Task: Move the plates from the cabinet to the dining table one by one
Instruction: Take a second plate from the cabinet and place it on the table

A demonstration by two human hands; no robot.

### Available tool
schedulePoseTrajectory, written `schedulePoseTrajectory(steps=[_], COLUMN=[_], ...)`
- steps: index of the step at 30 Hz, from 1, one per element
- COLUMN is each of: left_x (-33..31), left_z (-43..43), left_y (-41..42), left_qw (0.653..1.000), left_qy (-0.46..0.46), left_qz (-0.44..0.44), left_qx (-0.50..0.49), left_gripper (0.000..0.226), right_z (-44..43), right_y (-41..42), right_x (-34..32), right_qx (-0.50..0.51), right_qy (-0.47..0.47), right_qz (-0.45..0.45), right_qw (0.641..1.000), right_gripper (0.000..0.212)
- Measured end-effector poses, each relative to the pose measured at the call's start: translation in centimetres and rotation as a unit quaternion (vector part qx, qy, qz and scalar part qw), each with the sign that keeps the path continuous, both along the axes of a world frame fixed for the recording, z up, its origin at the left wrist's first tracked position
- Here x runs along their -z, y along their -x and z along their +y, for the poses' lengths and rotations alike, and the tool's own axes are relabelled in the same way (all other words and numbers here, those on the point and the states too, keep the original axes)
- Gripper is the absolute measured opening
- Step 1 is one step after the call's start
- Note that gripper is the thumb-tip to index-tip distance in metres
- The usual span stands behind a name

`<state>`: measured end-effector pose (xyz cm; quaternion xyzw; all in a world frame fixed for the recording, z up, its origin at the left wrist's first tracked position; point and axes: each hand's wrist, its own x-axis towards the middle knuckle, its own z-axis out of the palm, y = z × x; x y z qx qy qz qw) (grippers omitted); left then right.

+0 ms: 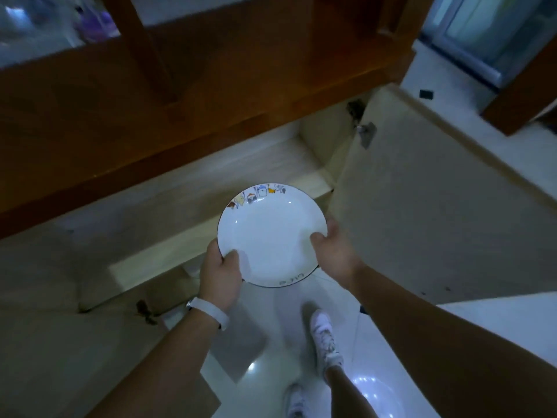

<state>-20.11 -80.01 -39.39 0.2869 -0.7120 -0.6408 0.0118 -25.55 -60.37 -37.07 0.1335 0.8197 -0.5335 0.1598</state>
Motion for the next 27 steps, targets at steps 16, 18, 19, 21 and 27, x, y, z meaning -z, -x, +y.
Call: schedulePoseTrajectory(steps=[16, 18, 19, 21, 27], left_x=[-18.7, -20.4, -21.3, -22.8, -25.4], left_z=[11.8, 14.3, 15.7, 18.8, 28.4], left_y=[-5.0, -5.0, -5.3, -6.2, -10.8], left_qw=[0.986, 0.978, 0.974, 0.967, 0.953], left_qy=[-0.012, 0.002, 0.006, 0.002, -0.049], left_qz=[0.081, 0.089, 0.094, 0.105, 0.103], left_qx=[0.147, 0.188, 0.206, 0.233, 0.281], left_gripper=[0.026, 0.029, 0.029, 0.029, 0.03], right_z=[13.0, 15.6, 17.1, 20.0, 28.6], right_y=[-11.7, -13.3, -14.2, -16.3, -23.4], right_x=[-18.4, -19.7, -20.1, -21.3, -24.2], right_qx=[0.177, 0.206, 0.221, 0.249, 0.297], right_qy=[0.101, 0.111, 0.115, 0.121, 0.13], right_qz=[0.08, 0.085, 0.091, 0.103, 0.126], right_qw=[0.976, 0.968, 0.964, 0.955, 0.938], right_gripper=[0.028, 0.028, 0.029, 0.032, 0.021])
